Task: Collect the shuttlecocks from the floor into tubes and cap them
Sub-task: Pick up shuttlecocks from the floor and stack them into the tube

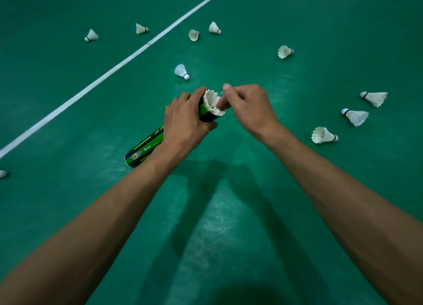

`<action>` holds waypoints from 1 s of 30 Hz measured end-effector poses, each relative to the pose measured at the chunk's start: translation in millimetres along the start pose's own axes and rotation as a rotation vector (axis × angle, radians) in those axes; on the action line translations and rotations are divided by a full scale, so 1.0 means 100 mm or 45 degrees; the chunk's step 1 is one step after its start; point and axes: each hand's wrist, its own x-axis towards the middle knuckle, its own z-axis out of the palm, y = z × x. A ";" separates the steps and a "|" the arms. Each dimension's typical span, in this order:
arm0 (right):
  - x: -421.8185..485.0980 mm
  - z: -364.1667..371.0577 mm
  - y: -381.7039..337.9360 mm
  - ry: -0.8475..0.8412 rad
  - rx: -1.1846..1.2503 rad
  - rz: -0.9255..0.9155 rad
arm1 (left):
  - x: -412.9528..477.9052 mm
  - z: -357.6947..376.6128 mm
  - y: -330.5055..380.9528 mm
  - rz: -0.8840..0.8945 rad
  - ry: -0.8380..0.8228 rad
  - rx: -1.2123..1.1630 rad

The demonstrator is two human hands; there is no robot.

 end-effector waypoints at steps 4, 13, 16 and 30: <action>-0.08 0.10 -0.20 -0.249 -0.428 -0.051 | -0.07 -0.06 -0.04 0.011 -0.027 0.055; -0.19 0.24 -0.43 -0.837 -0.141 0.170 | -0.20 -0.24 -0.07 0.045 -0.027 -0.007; -0.15 0.22 -0.44 -0.908 -0.057 0.334 | -0.21 -0.28 -0.07 0.093 -0.026 -0.036; 0.00 0.05 -0.35 -0.608 0.165 0.380 | -0.18 -0.29 -0.20 0.081 -0.002 0.079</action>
